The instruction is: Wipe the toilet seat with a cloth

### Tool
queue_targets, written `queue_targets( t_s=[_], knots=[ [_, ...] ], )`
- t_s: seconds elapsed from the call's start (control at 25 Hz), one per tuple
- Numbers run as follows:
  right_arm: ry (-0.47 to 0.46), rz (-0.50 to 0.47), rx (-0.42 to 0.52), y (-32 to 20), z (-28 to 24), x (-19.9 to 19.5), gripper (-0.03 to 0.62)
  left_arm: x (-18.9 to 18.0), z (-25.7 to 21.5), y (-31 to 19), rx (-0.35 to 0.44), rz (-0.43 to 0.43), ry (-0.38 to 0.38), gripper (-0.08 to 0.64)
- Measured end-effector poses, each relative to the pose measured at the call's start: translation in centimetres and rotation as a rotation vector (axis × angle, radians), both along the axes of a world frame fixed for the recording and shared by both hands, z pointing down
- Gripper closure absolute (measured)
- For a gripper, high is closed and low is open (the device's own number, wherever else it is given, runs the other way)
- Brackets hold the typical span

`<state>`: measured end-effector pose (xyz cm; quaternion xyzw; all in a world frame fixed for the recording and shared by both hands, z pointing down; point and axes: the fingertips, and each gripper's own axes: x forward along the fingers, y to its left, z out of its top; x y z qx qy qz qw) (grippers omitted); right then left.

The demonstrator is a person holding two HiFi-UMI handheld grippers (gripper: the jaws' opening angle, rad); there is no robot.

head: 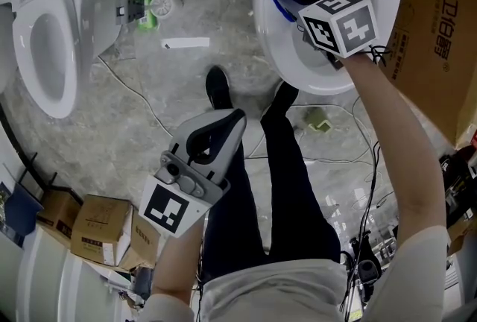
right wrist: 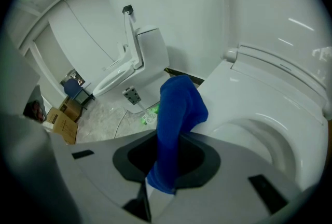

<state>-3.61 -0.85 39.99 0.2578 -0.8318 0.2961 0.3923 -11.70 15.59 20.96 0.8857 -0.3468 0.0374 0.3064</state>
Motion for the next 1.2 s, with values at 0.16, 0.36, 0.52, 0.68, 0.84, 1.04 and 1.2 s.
queue_targets(
  t_s=[0.16, 0.36, 0.52, 0.68, 0.84, 1.04, 1.2],
  knots=[
    [0.008, -0.04, 0.005, 0.9, 0.0, -0.2, 0.515, 0.3, 0.0, 0.0, 0.001, 0.006, 0.001, 0.551],
    [0.016, -0.095, 0.009, 2.1, 0.1, -0.2, 0.515, 0.8, 0.0, 0.0, 0.008, 0.009, -0.003, 0.551],
    [0.029, -0.124, 0.013, 3.1, 0.0, -0.3, 0.515, 0.7, -0.1, -0.1, 0.008, 0.004, -0.003, 0.551],
    [0.039, -0.199, 0.019, 4.7, 0.1, -0.6, 0.515, 0.8, -0.2, -0.4, 0.011, 0.005, -0.003, 0.551],
    [0.054, -0.267, 0.028, 6.3, -0.1, -0.4, 0.515, 1.1, -0.3, -0.5, 0.009, 0.01, 0.001, 0.551],
    [0.07, -0.33, 0.042, 7.8, 0.0, -0.4, 0.515, 1.6, -0.1, -0.5, 0.003, 0.02, 0.0, 0.551],
    [0.078, -0.361, 0.046, 8.8, 0.0, -0.1, 0.515, 2.2, 0.0, -0.4, 0.001, 0.03, 0.001, 0.551]
  ],
)
